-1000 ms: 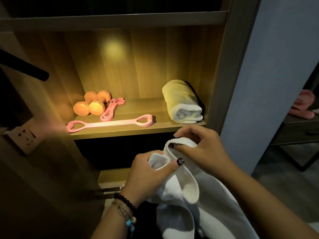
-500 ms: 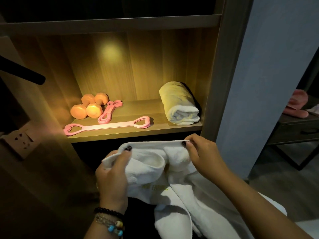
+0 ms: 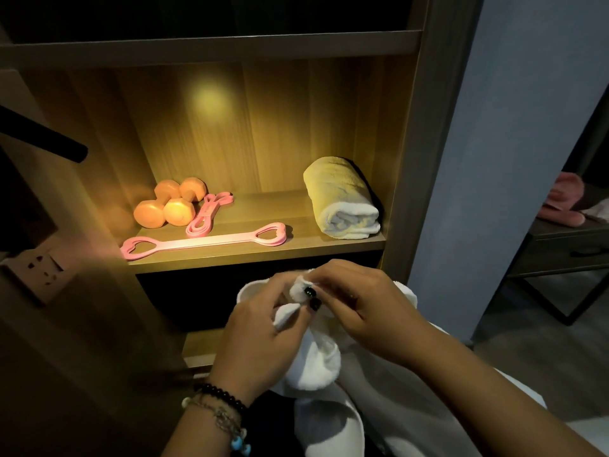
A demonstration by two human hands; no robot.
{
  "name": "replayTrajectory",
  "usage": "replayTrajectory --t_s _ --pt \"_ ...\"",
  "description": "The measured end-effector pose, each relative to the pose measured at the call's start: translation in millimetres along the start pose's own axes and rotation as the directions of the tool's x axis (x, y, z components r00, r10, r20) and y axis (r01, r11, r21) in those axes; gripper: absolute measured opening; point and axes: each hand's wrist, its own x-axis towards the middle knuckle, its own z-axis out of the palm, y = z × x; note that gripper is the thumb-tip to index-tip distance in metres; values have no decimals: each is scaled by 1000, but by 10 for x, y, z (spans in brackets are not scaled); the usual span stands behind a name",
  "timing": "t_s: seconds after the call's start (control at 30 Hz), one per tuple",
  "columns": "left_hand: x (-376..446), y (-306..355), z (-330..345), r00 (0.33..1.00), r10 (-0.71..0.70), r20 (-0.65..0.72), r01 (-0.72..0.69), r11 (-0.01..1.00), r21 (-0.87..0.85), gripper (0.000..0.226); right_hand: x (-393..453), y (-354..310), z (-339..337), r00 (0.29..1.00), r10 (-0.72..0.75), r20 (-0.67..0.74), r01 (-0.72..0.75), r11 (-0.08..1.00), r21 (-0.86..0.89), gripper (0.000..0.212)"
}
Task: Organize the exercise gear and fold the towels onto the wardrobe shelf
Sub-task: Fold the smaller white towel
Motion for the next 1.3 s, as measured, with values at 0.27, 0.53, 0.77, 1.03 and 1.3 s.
replayTrajectory --t_s 0.27,0.53,0.77,1.03,1.3 --pt "-63 -143 104 956 -112 -272 91 992 -88 17 -138 226 43 964 210 163 -203 977 -60 51" --pt "10 -326 -123 752 -577 -318 391 780 -489 16 -421 860 28 937 342 -76 -347 935 -68 19" --pt "7 -104 33 962 -234 -140 226 971 -73 82 -241 591 20 971 228 -76 -235 968 -89 13" --pt "43 -224 258 999 18 -46 -11 990 138 6 -133 182 -52 974 214 68 -210 975 -68 19" --pt "46 -413 173 775 -522 -356 380 835 -397 12 -458 583 -53 876 482 -8 -462 836 -296 28"
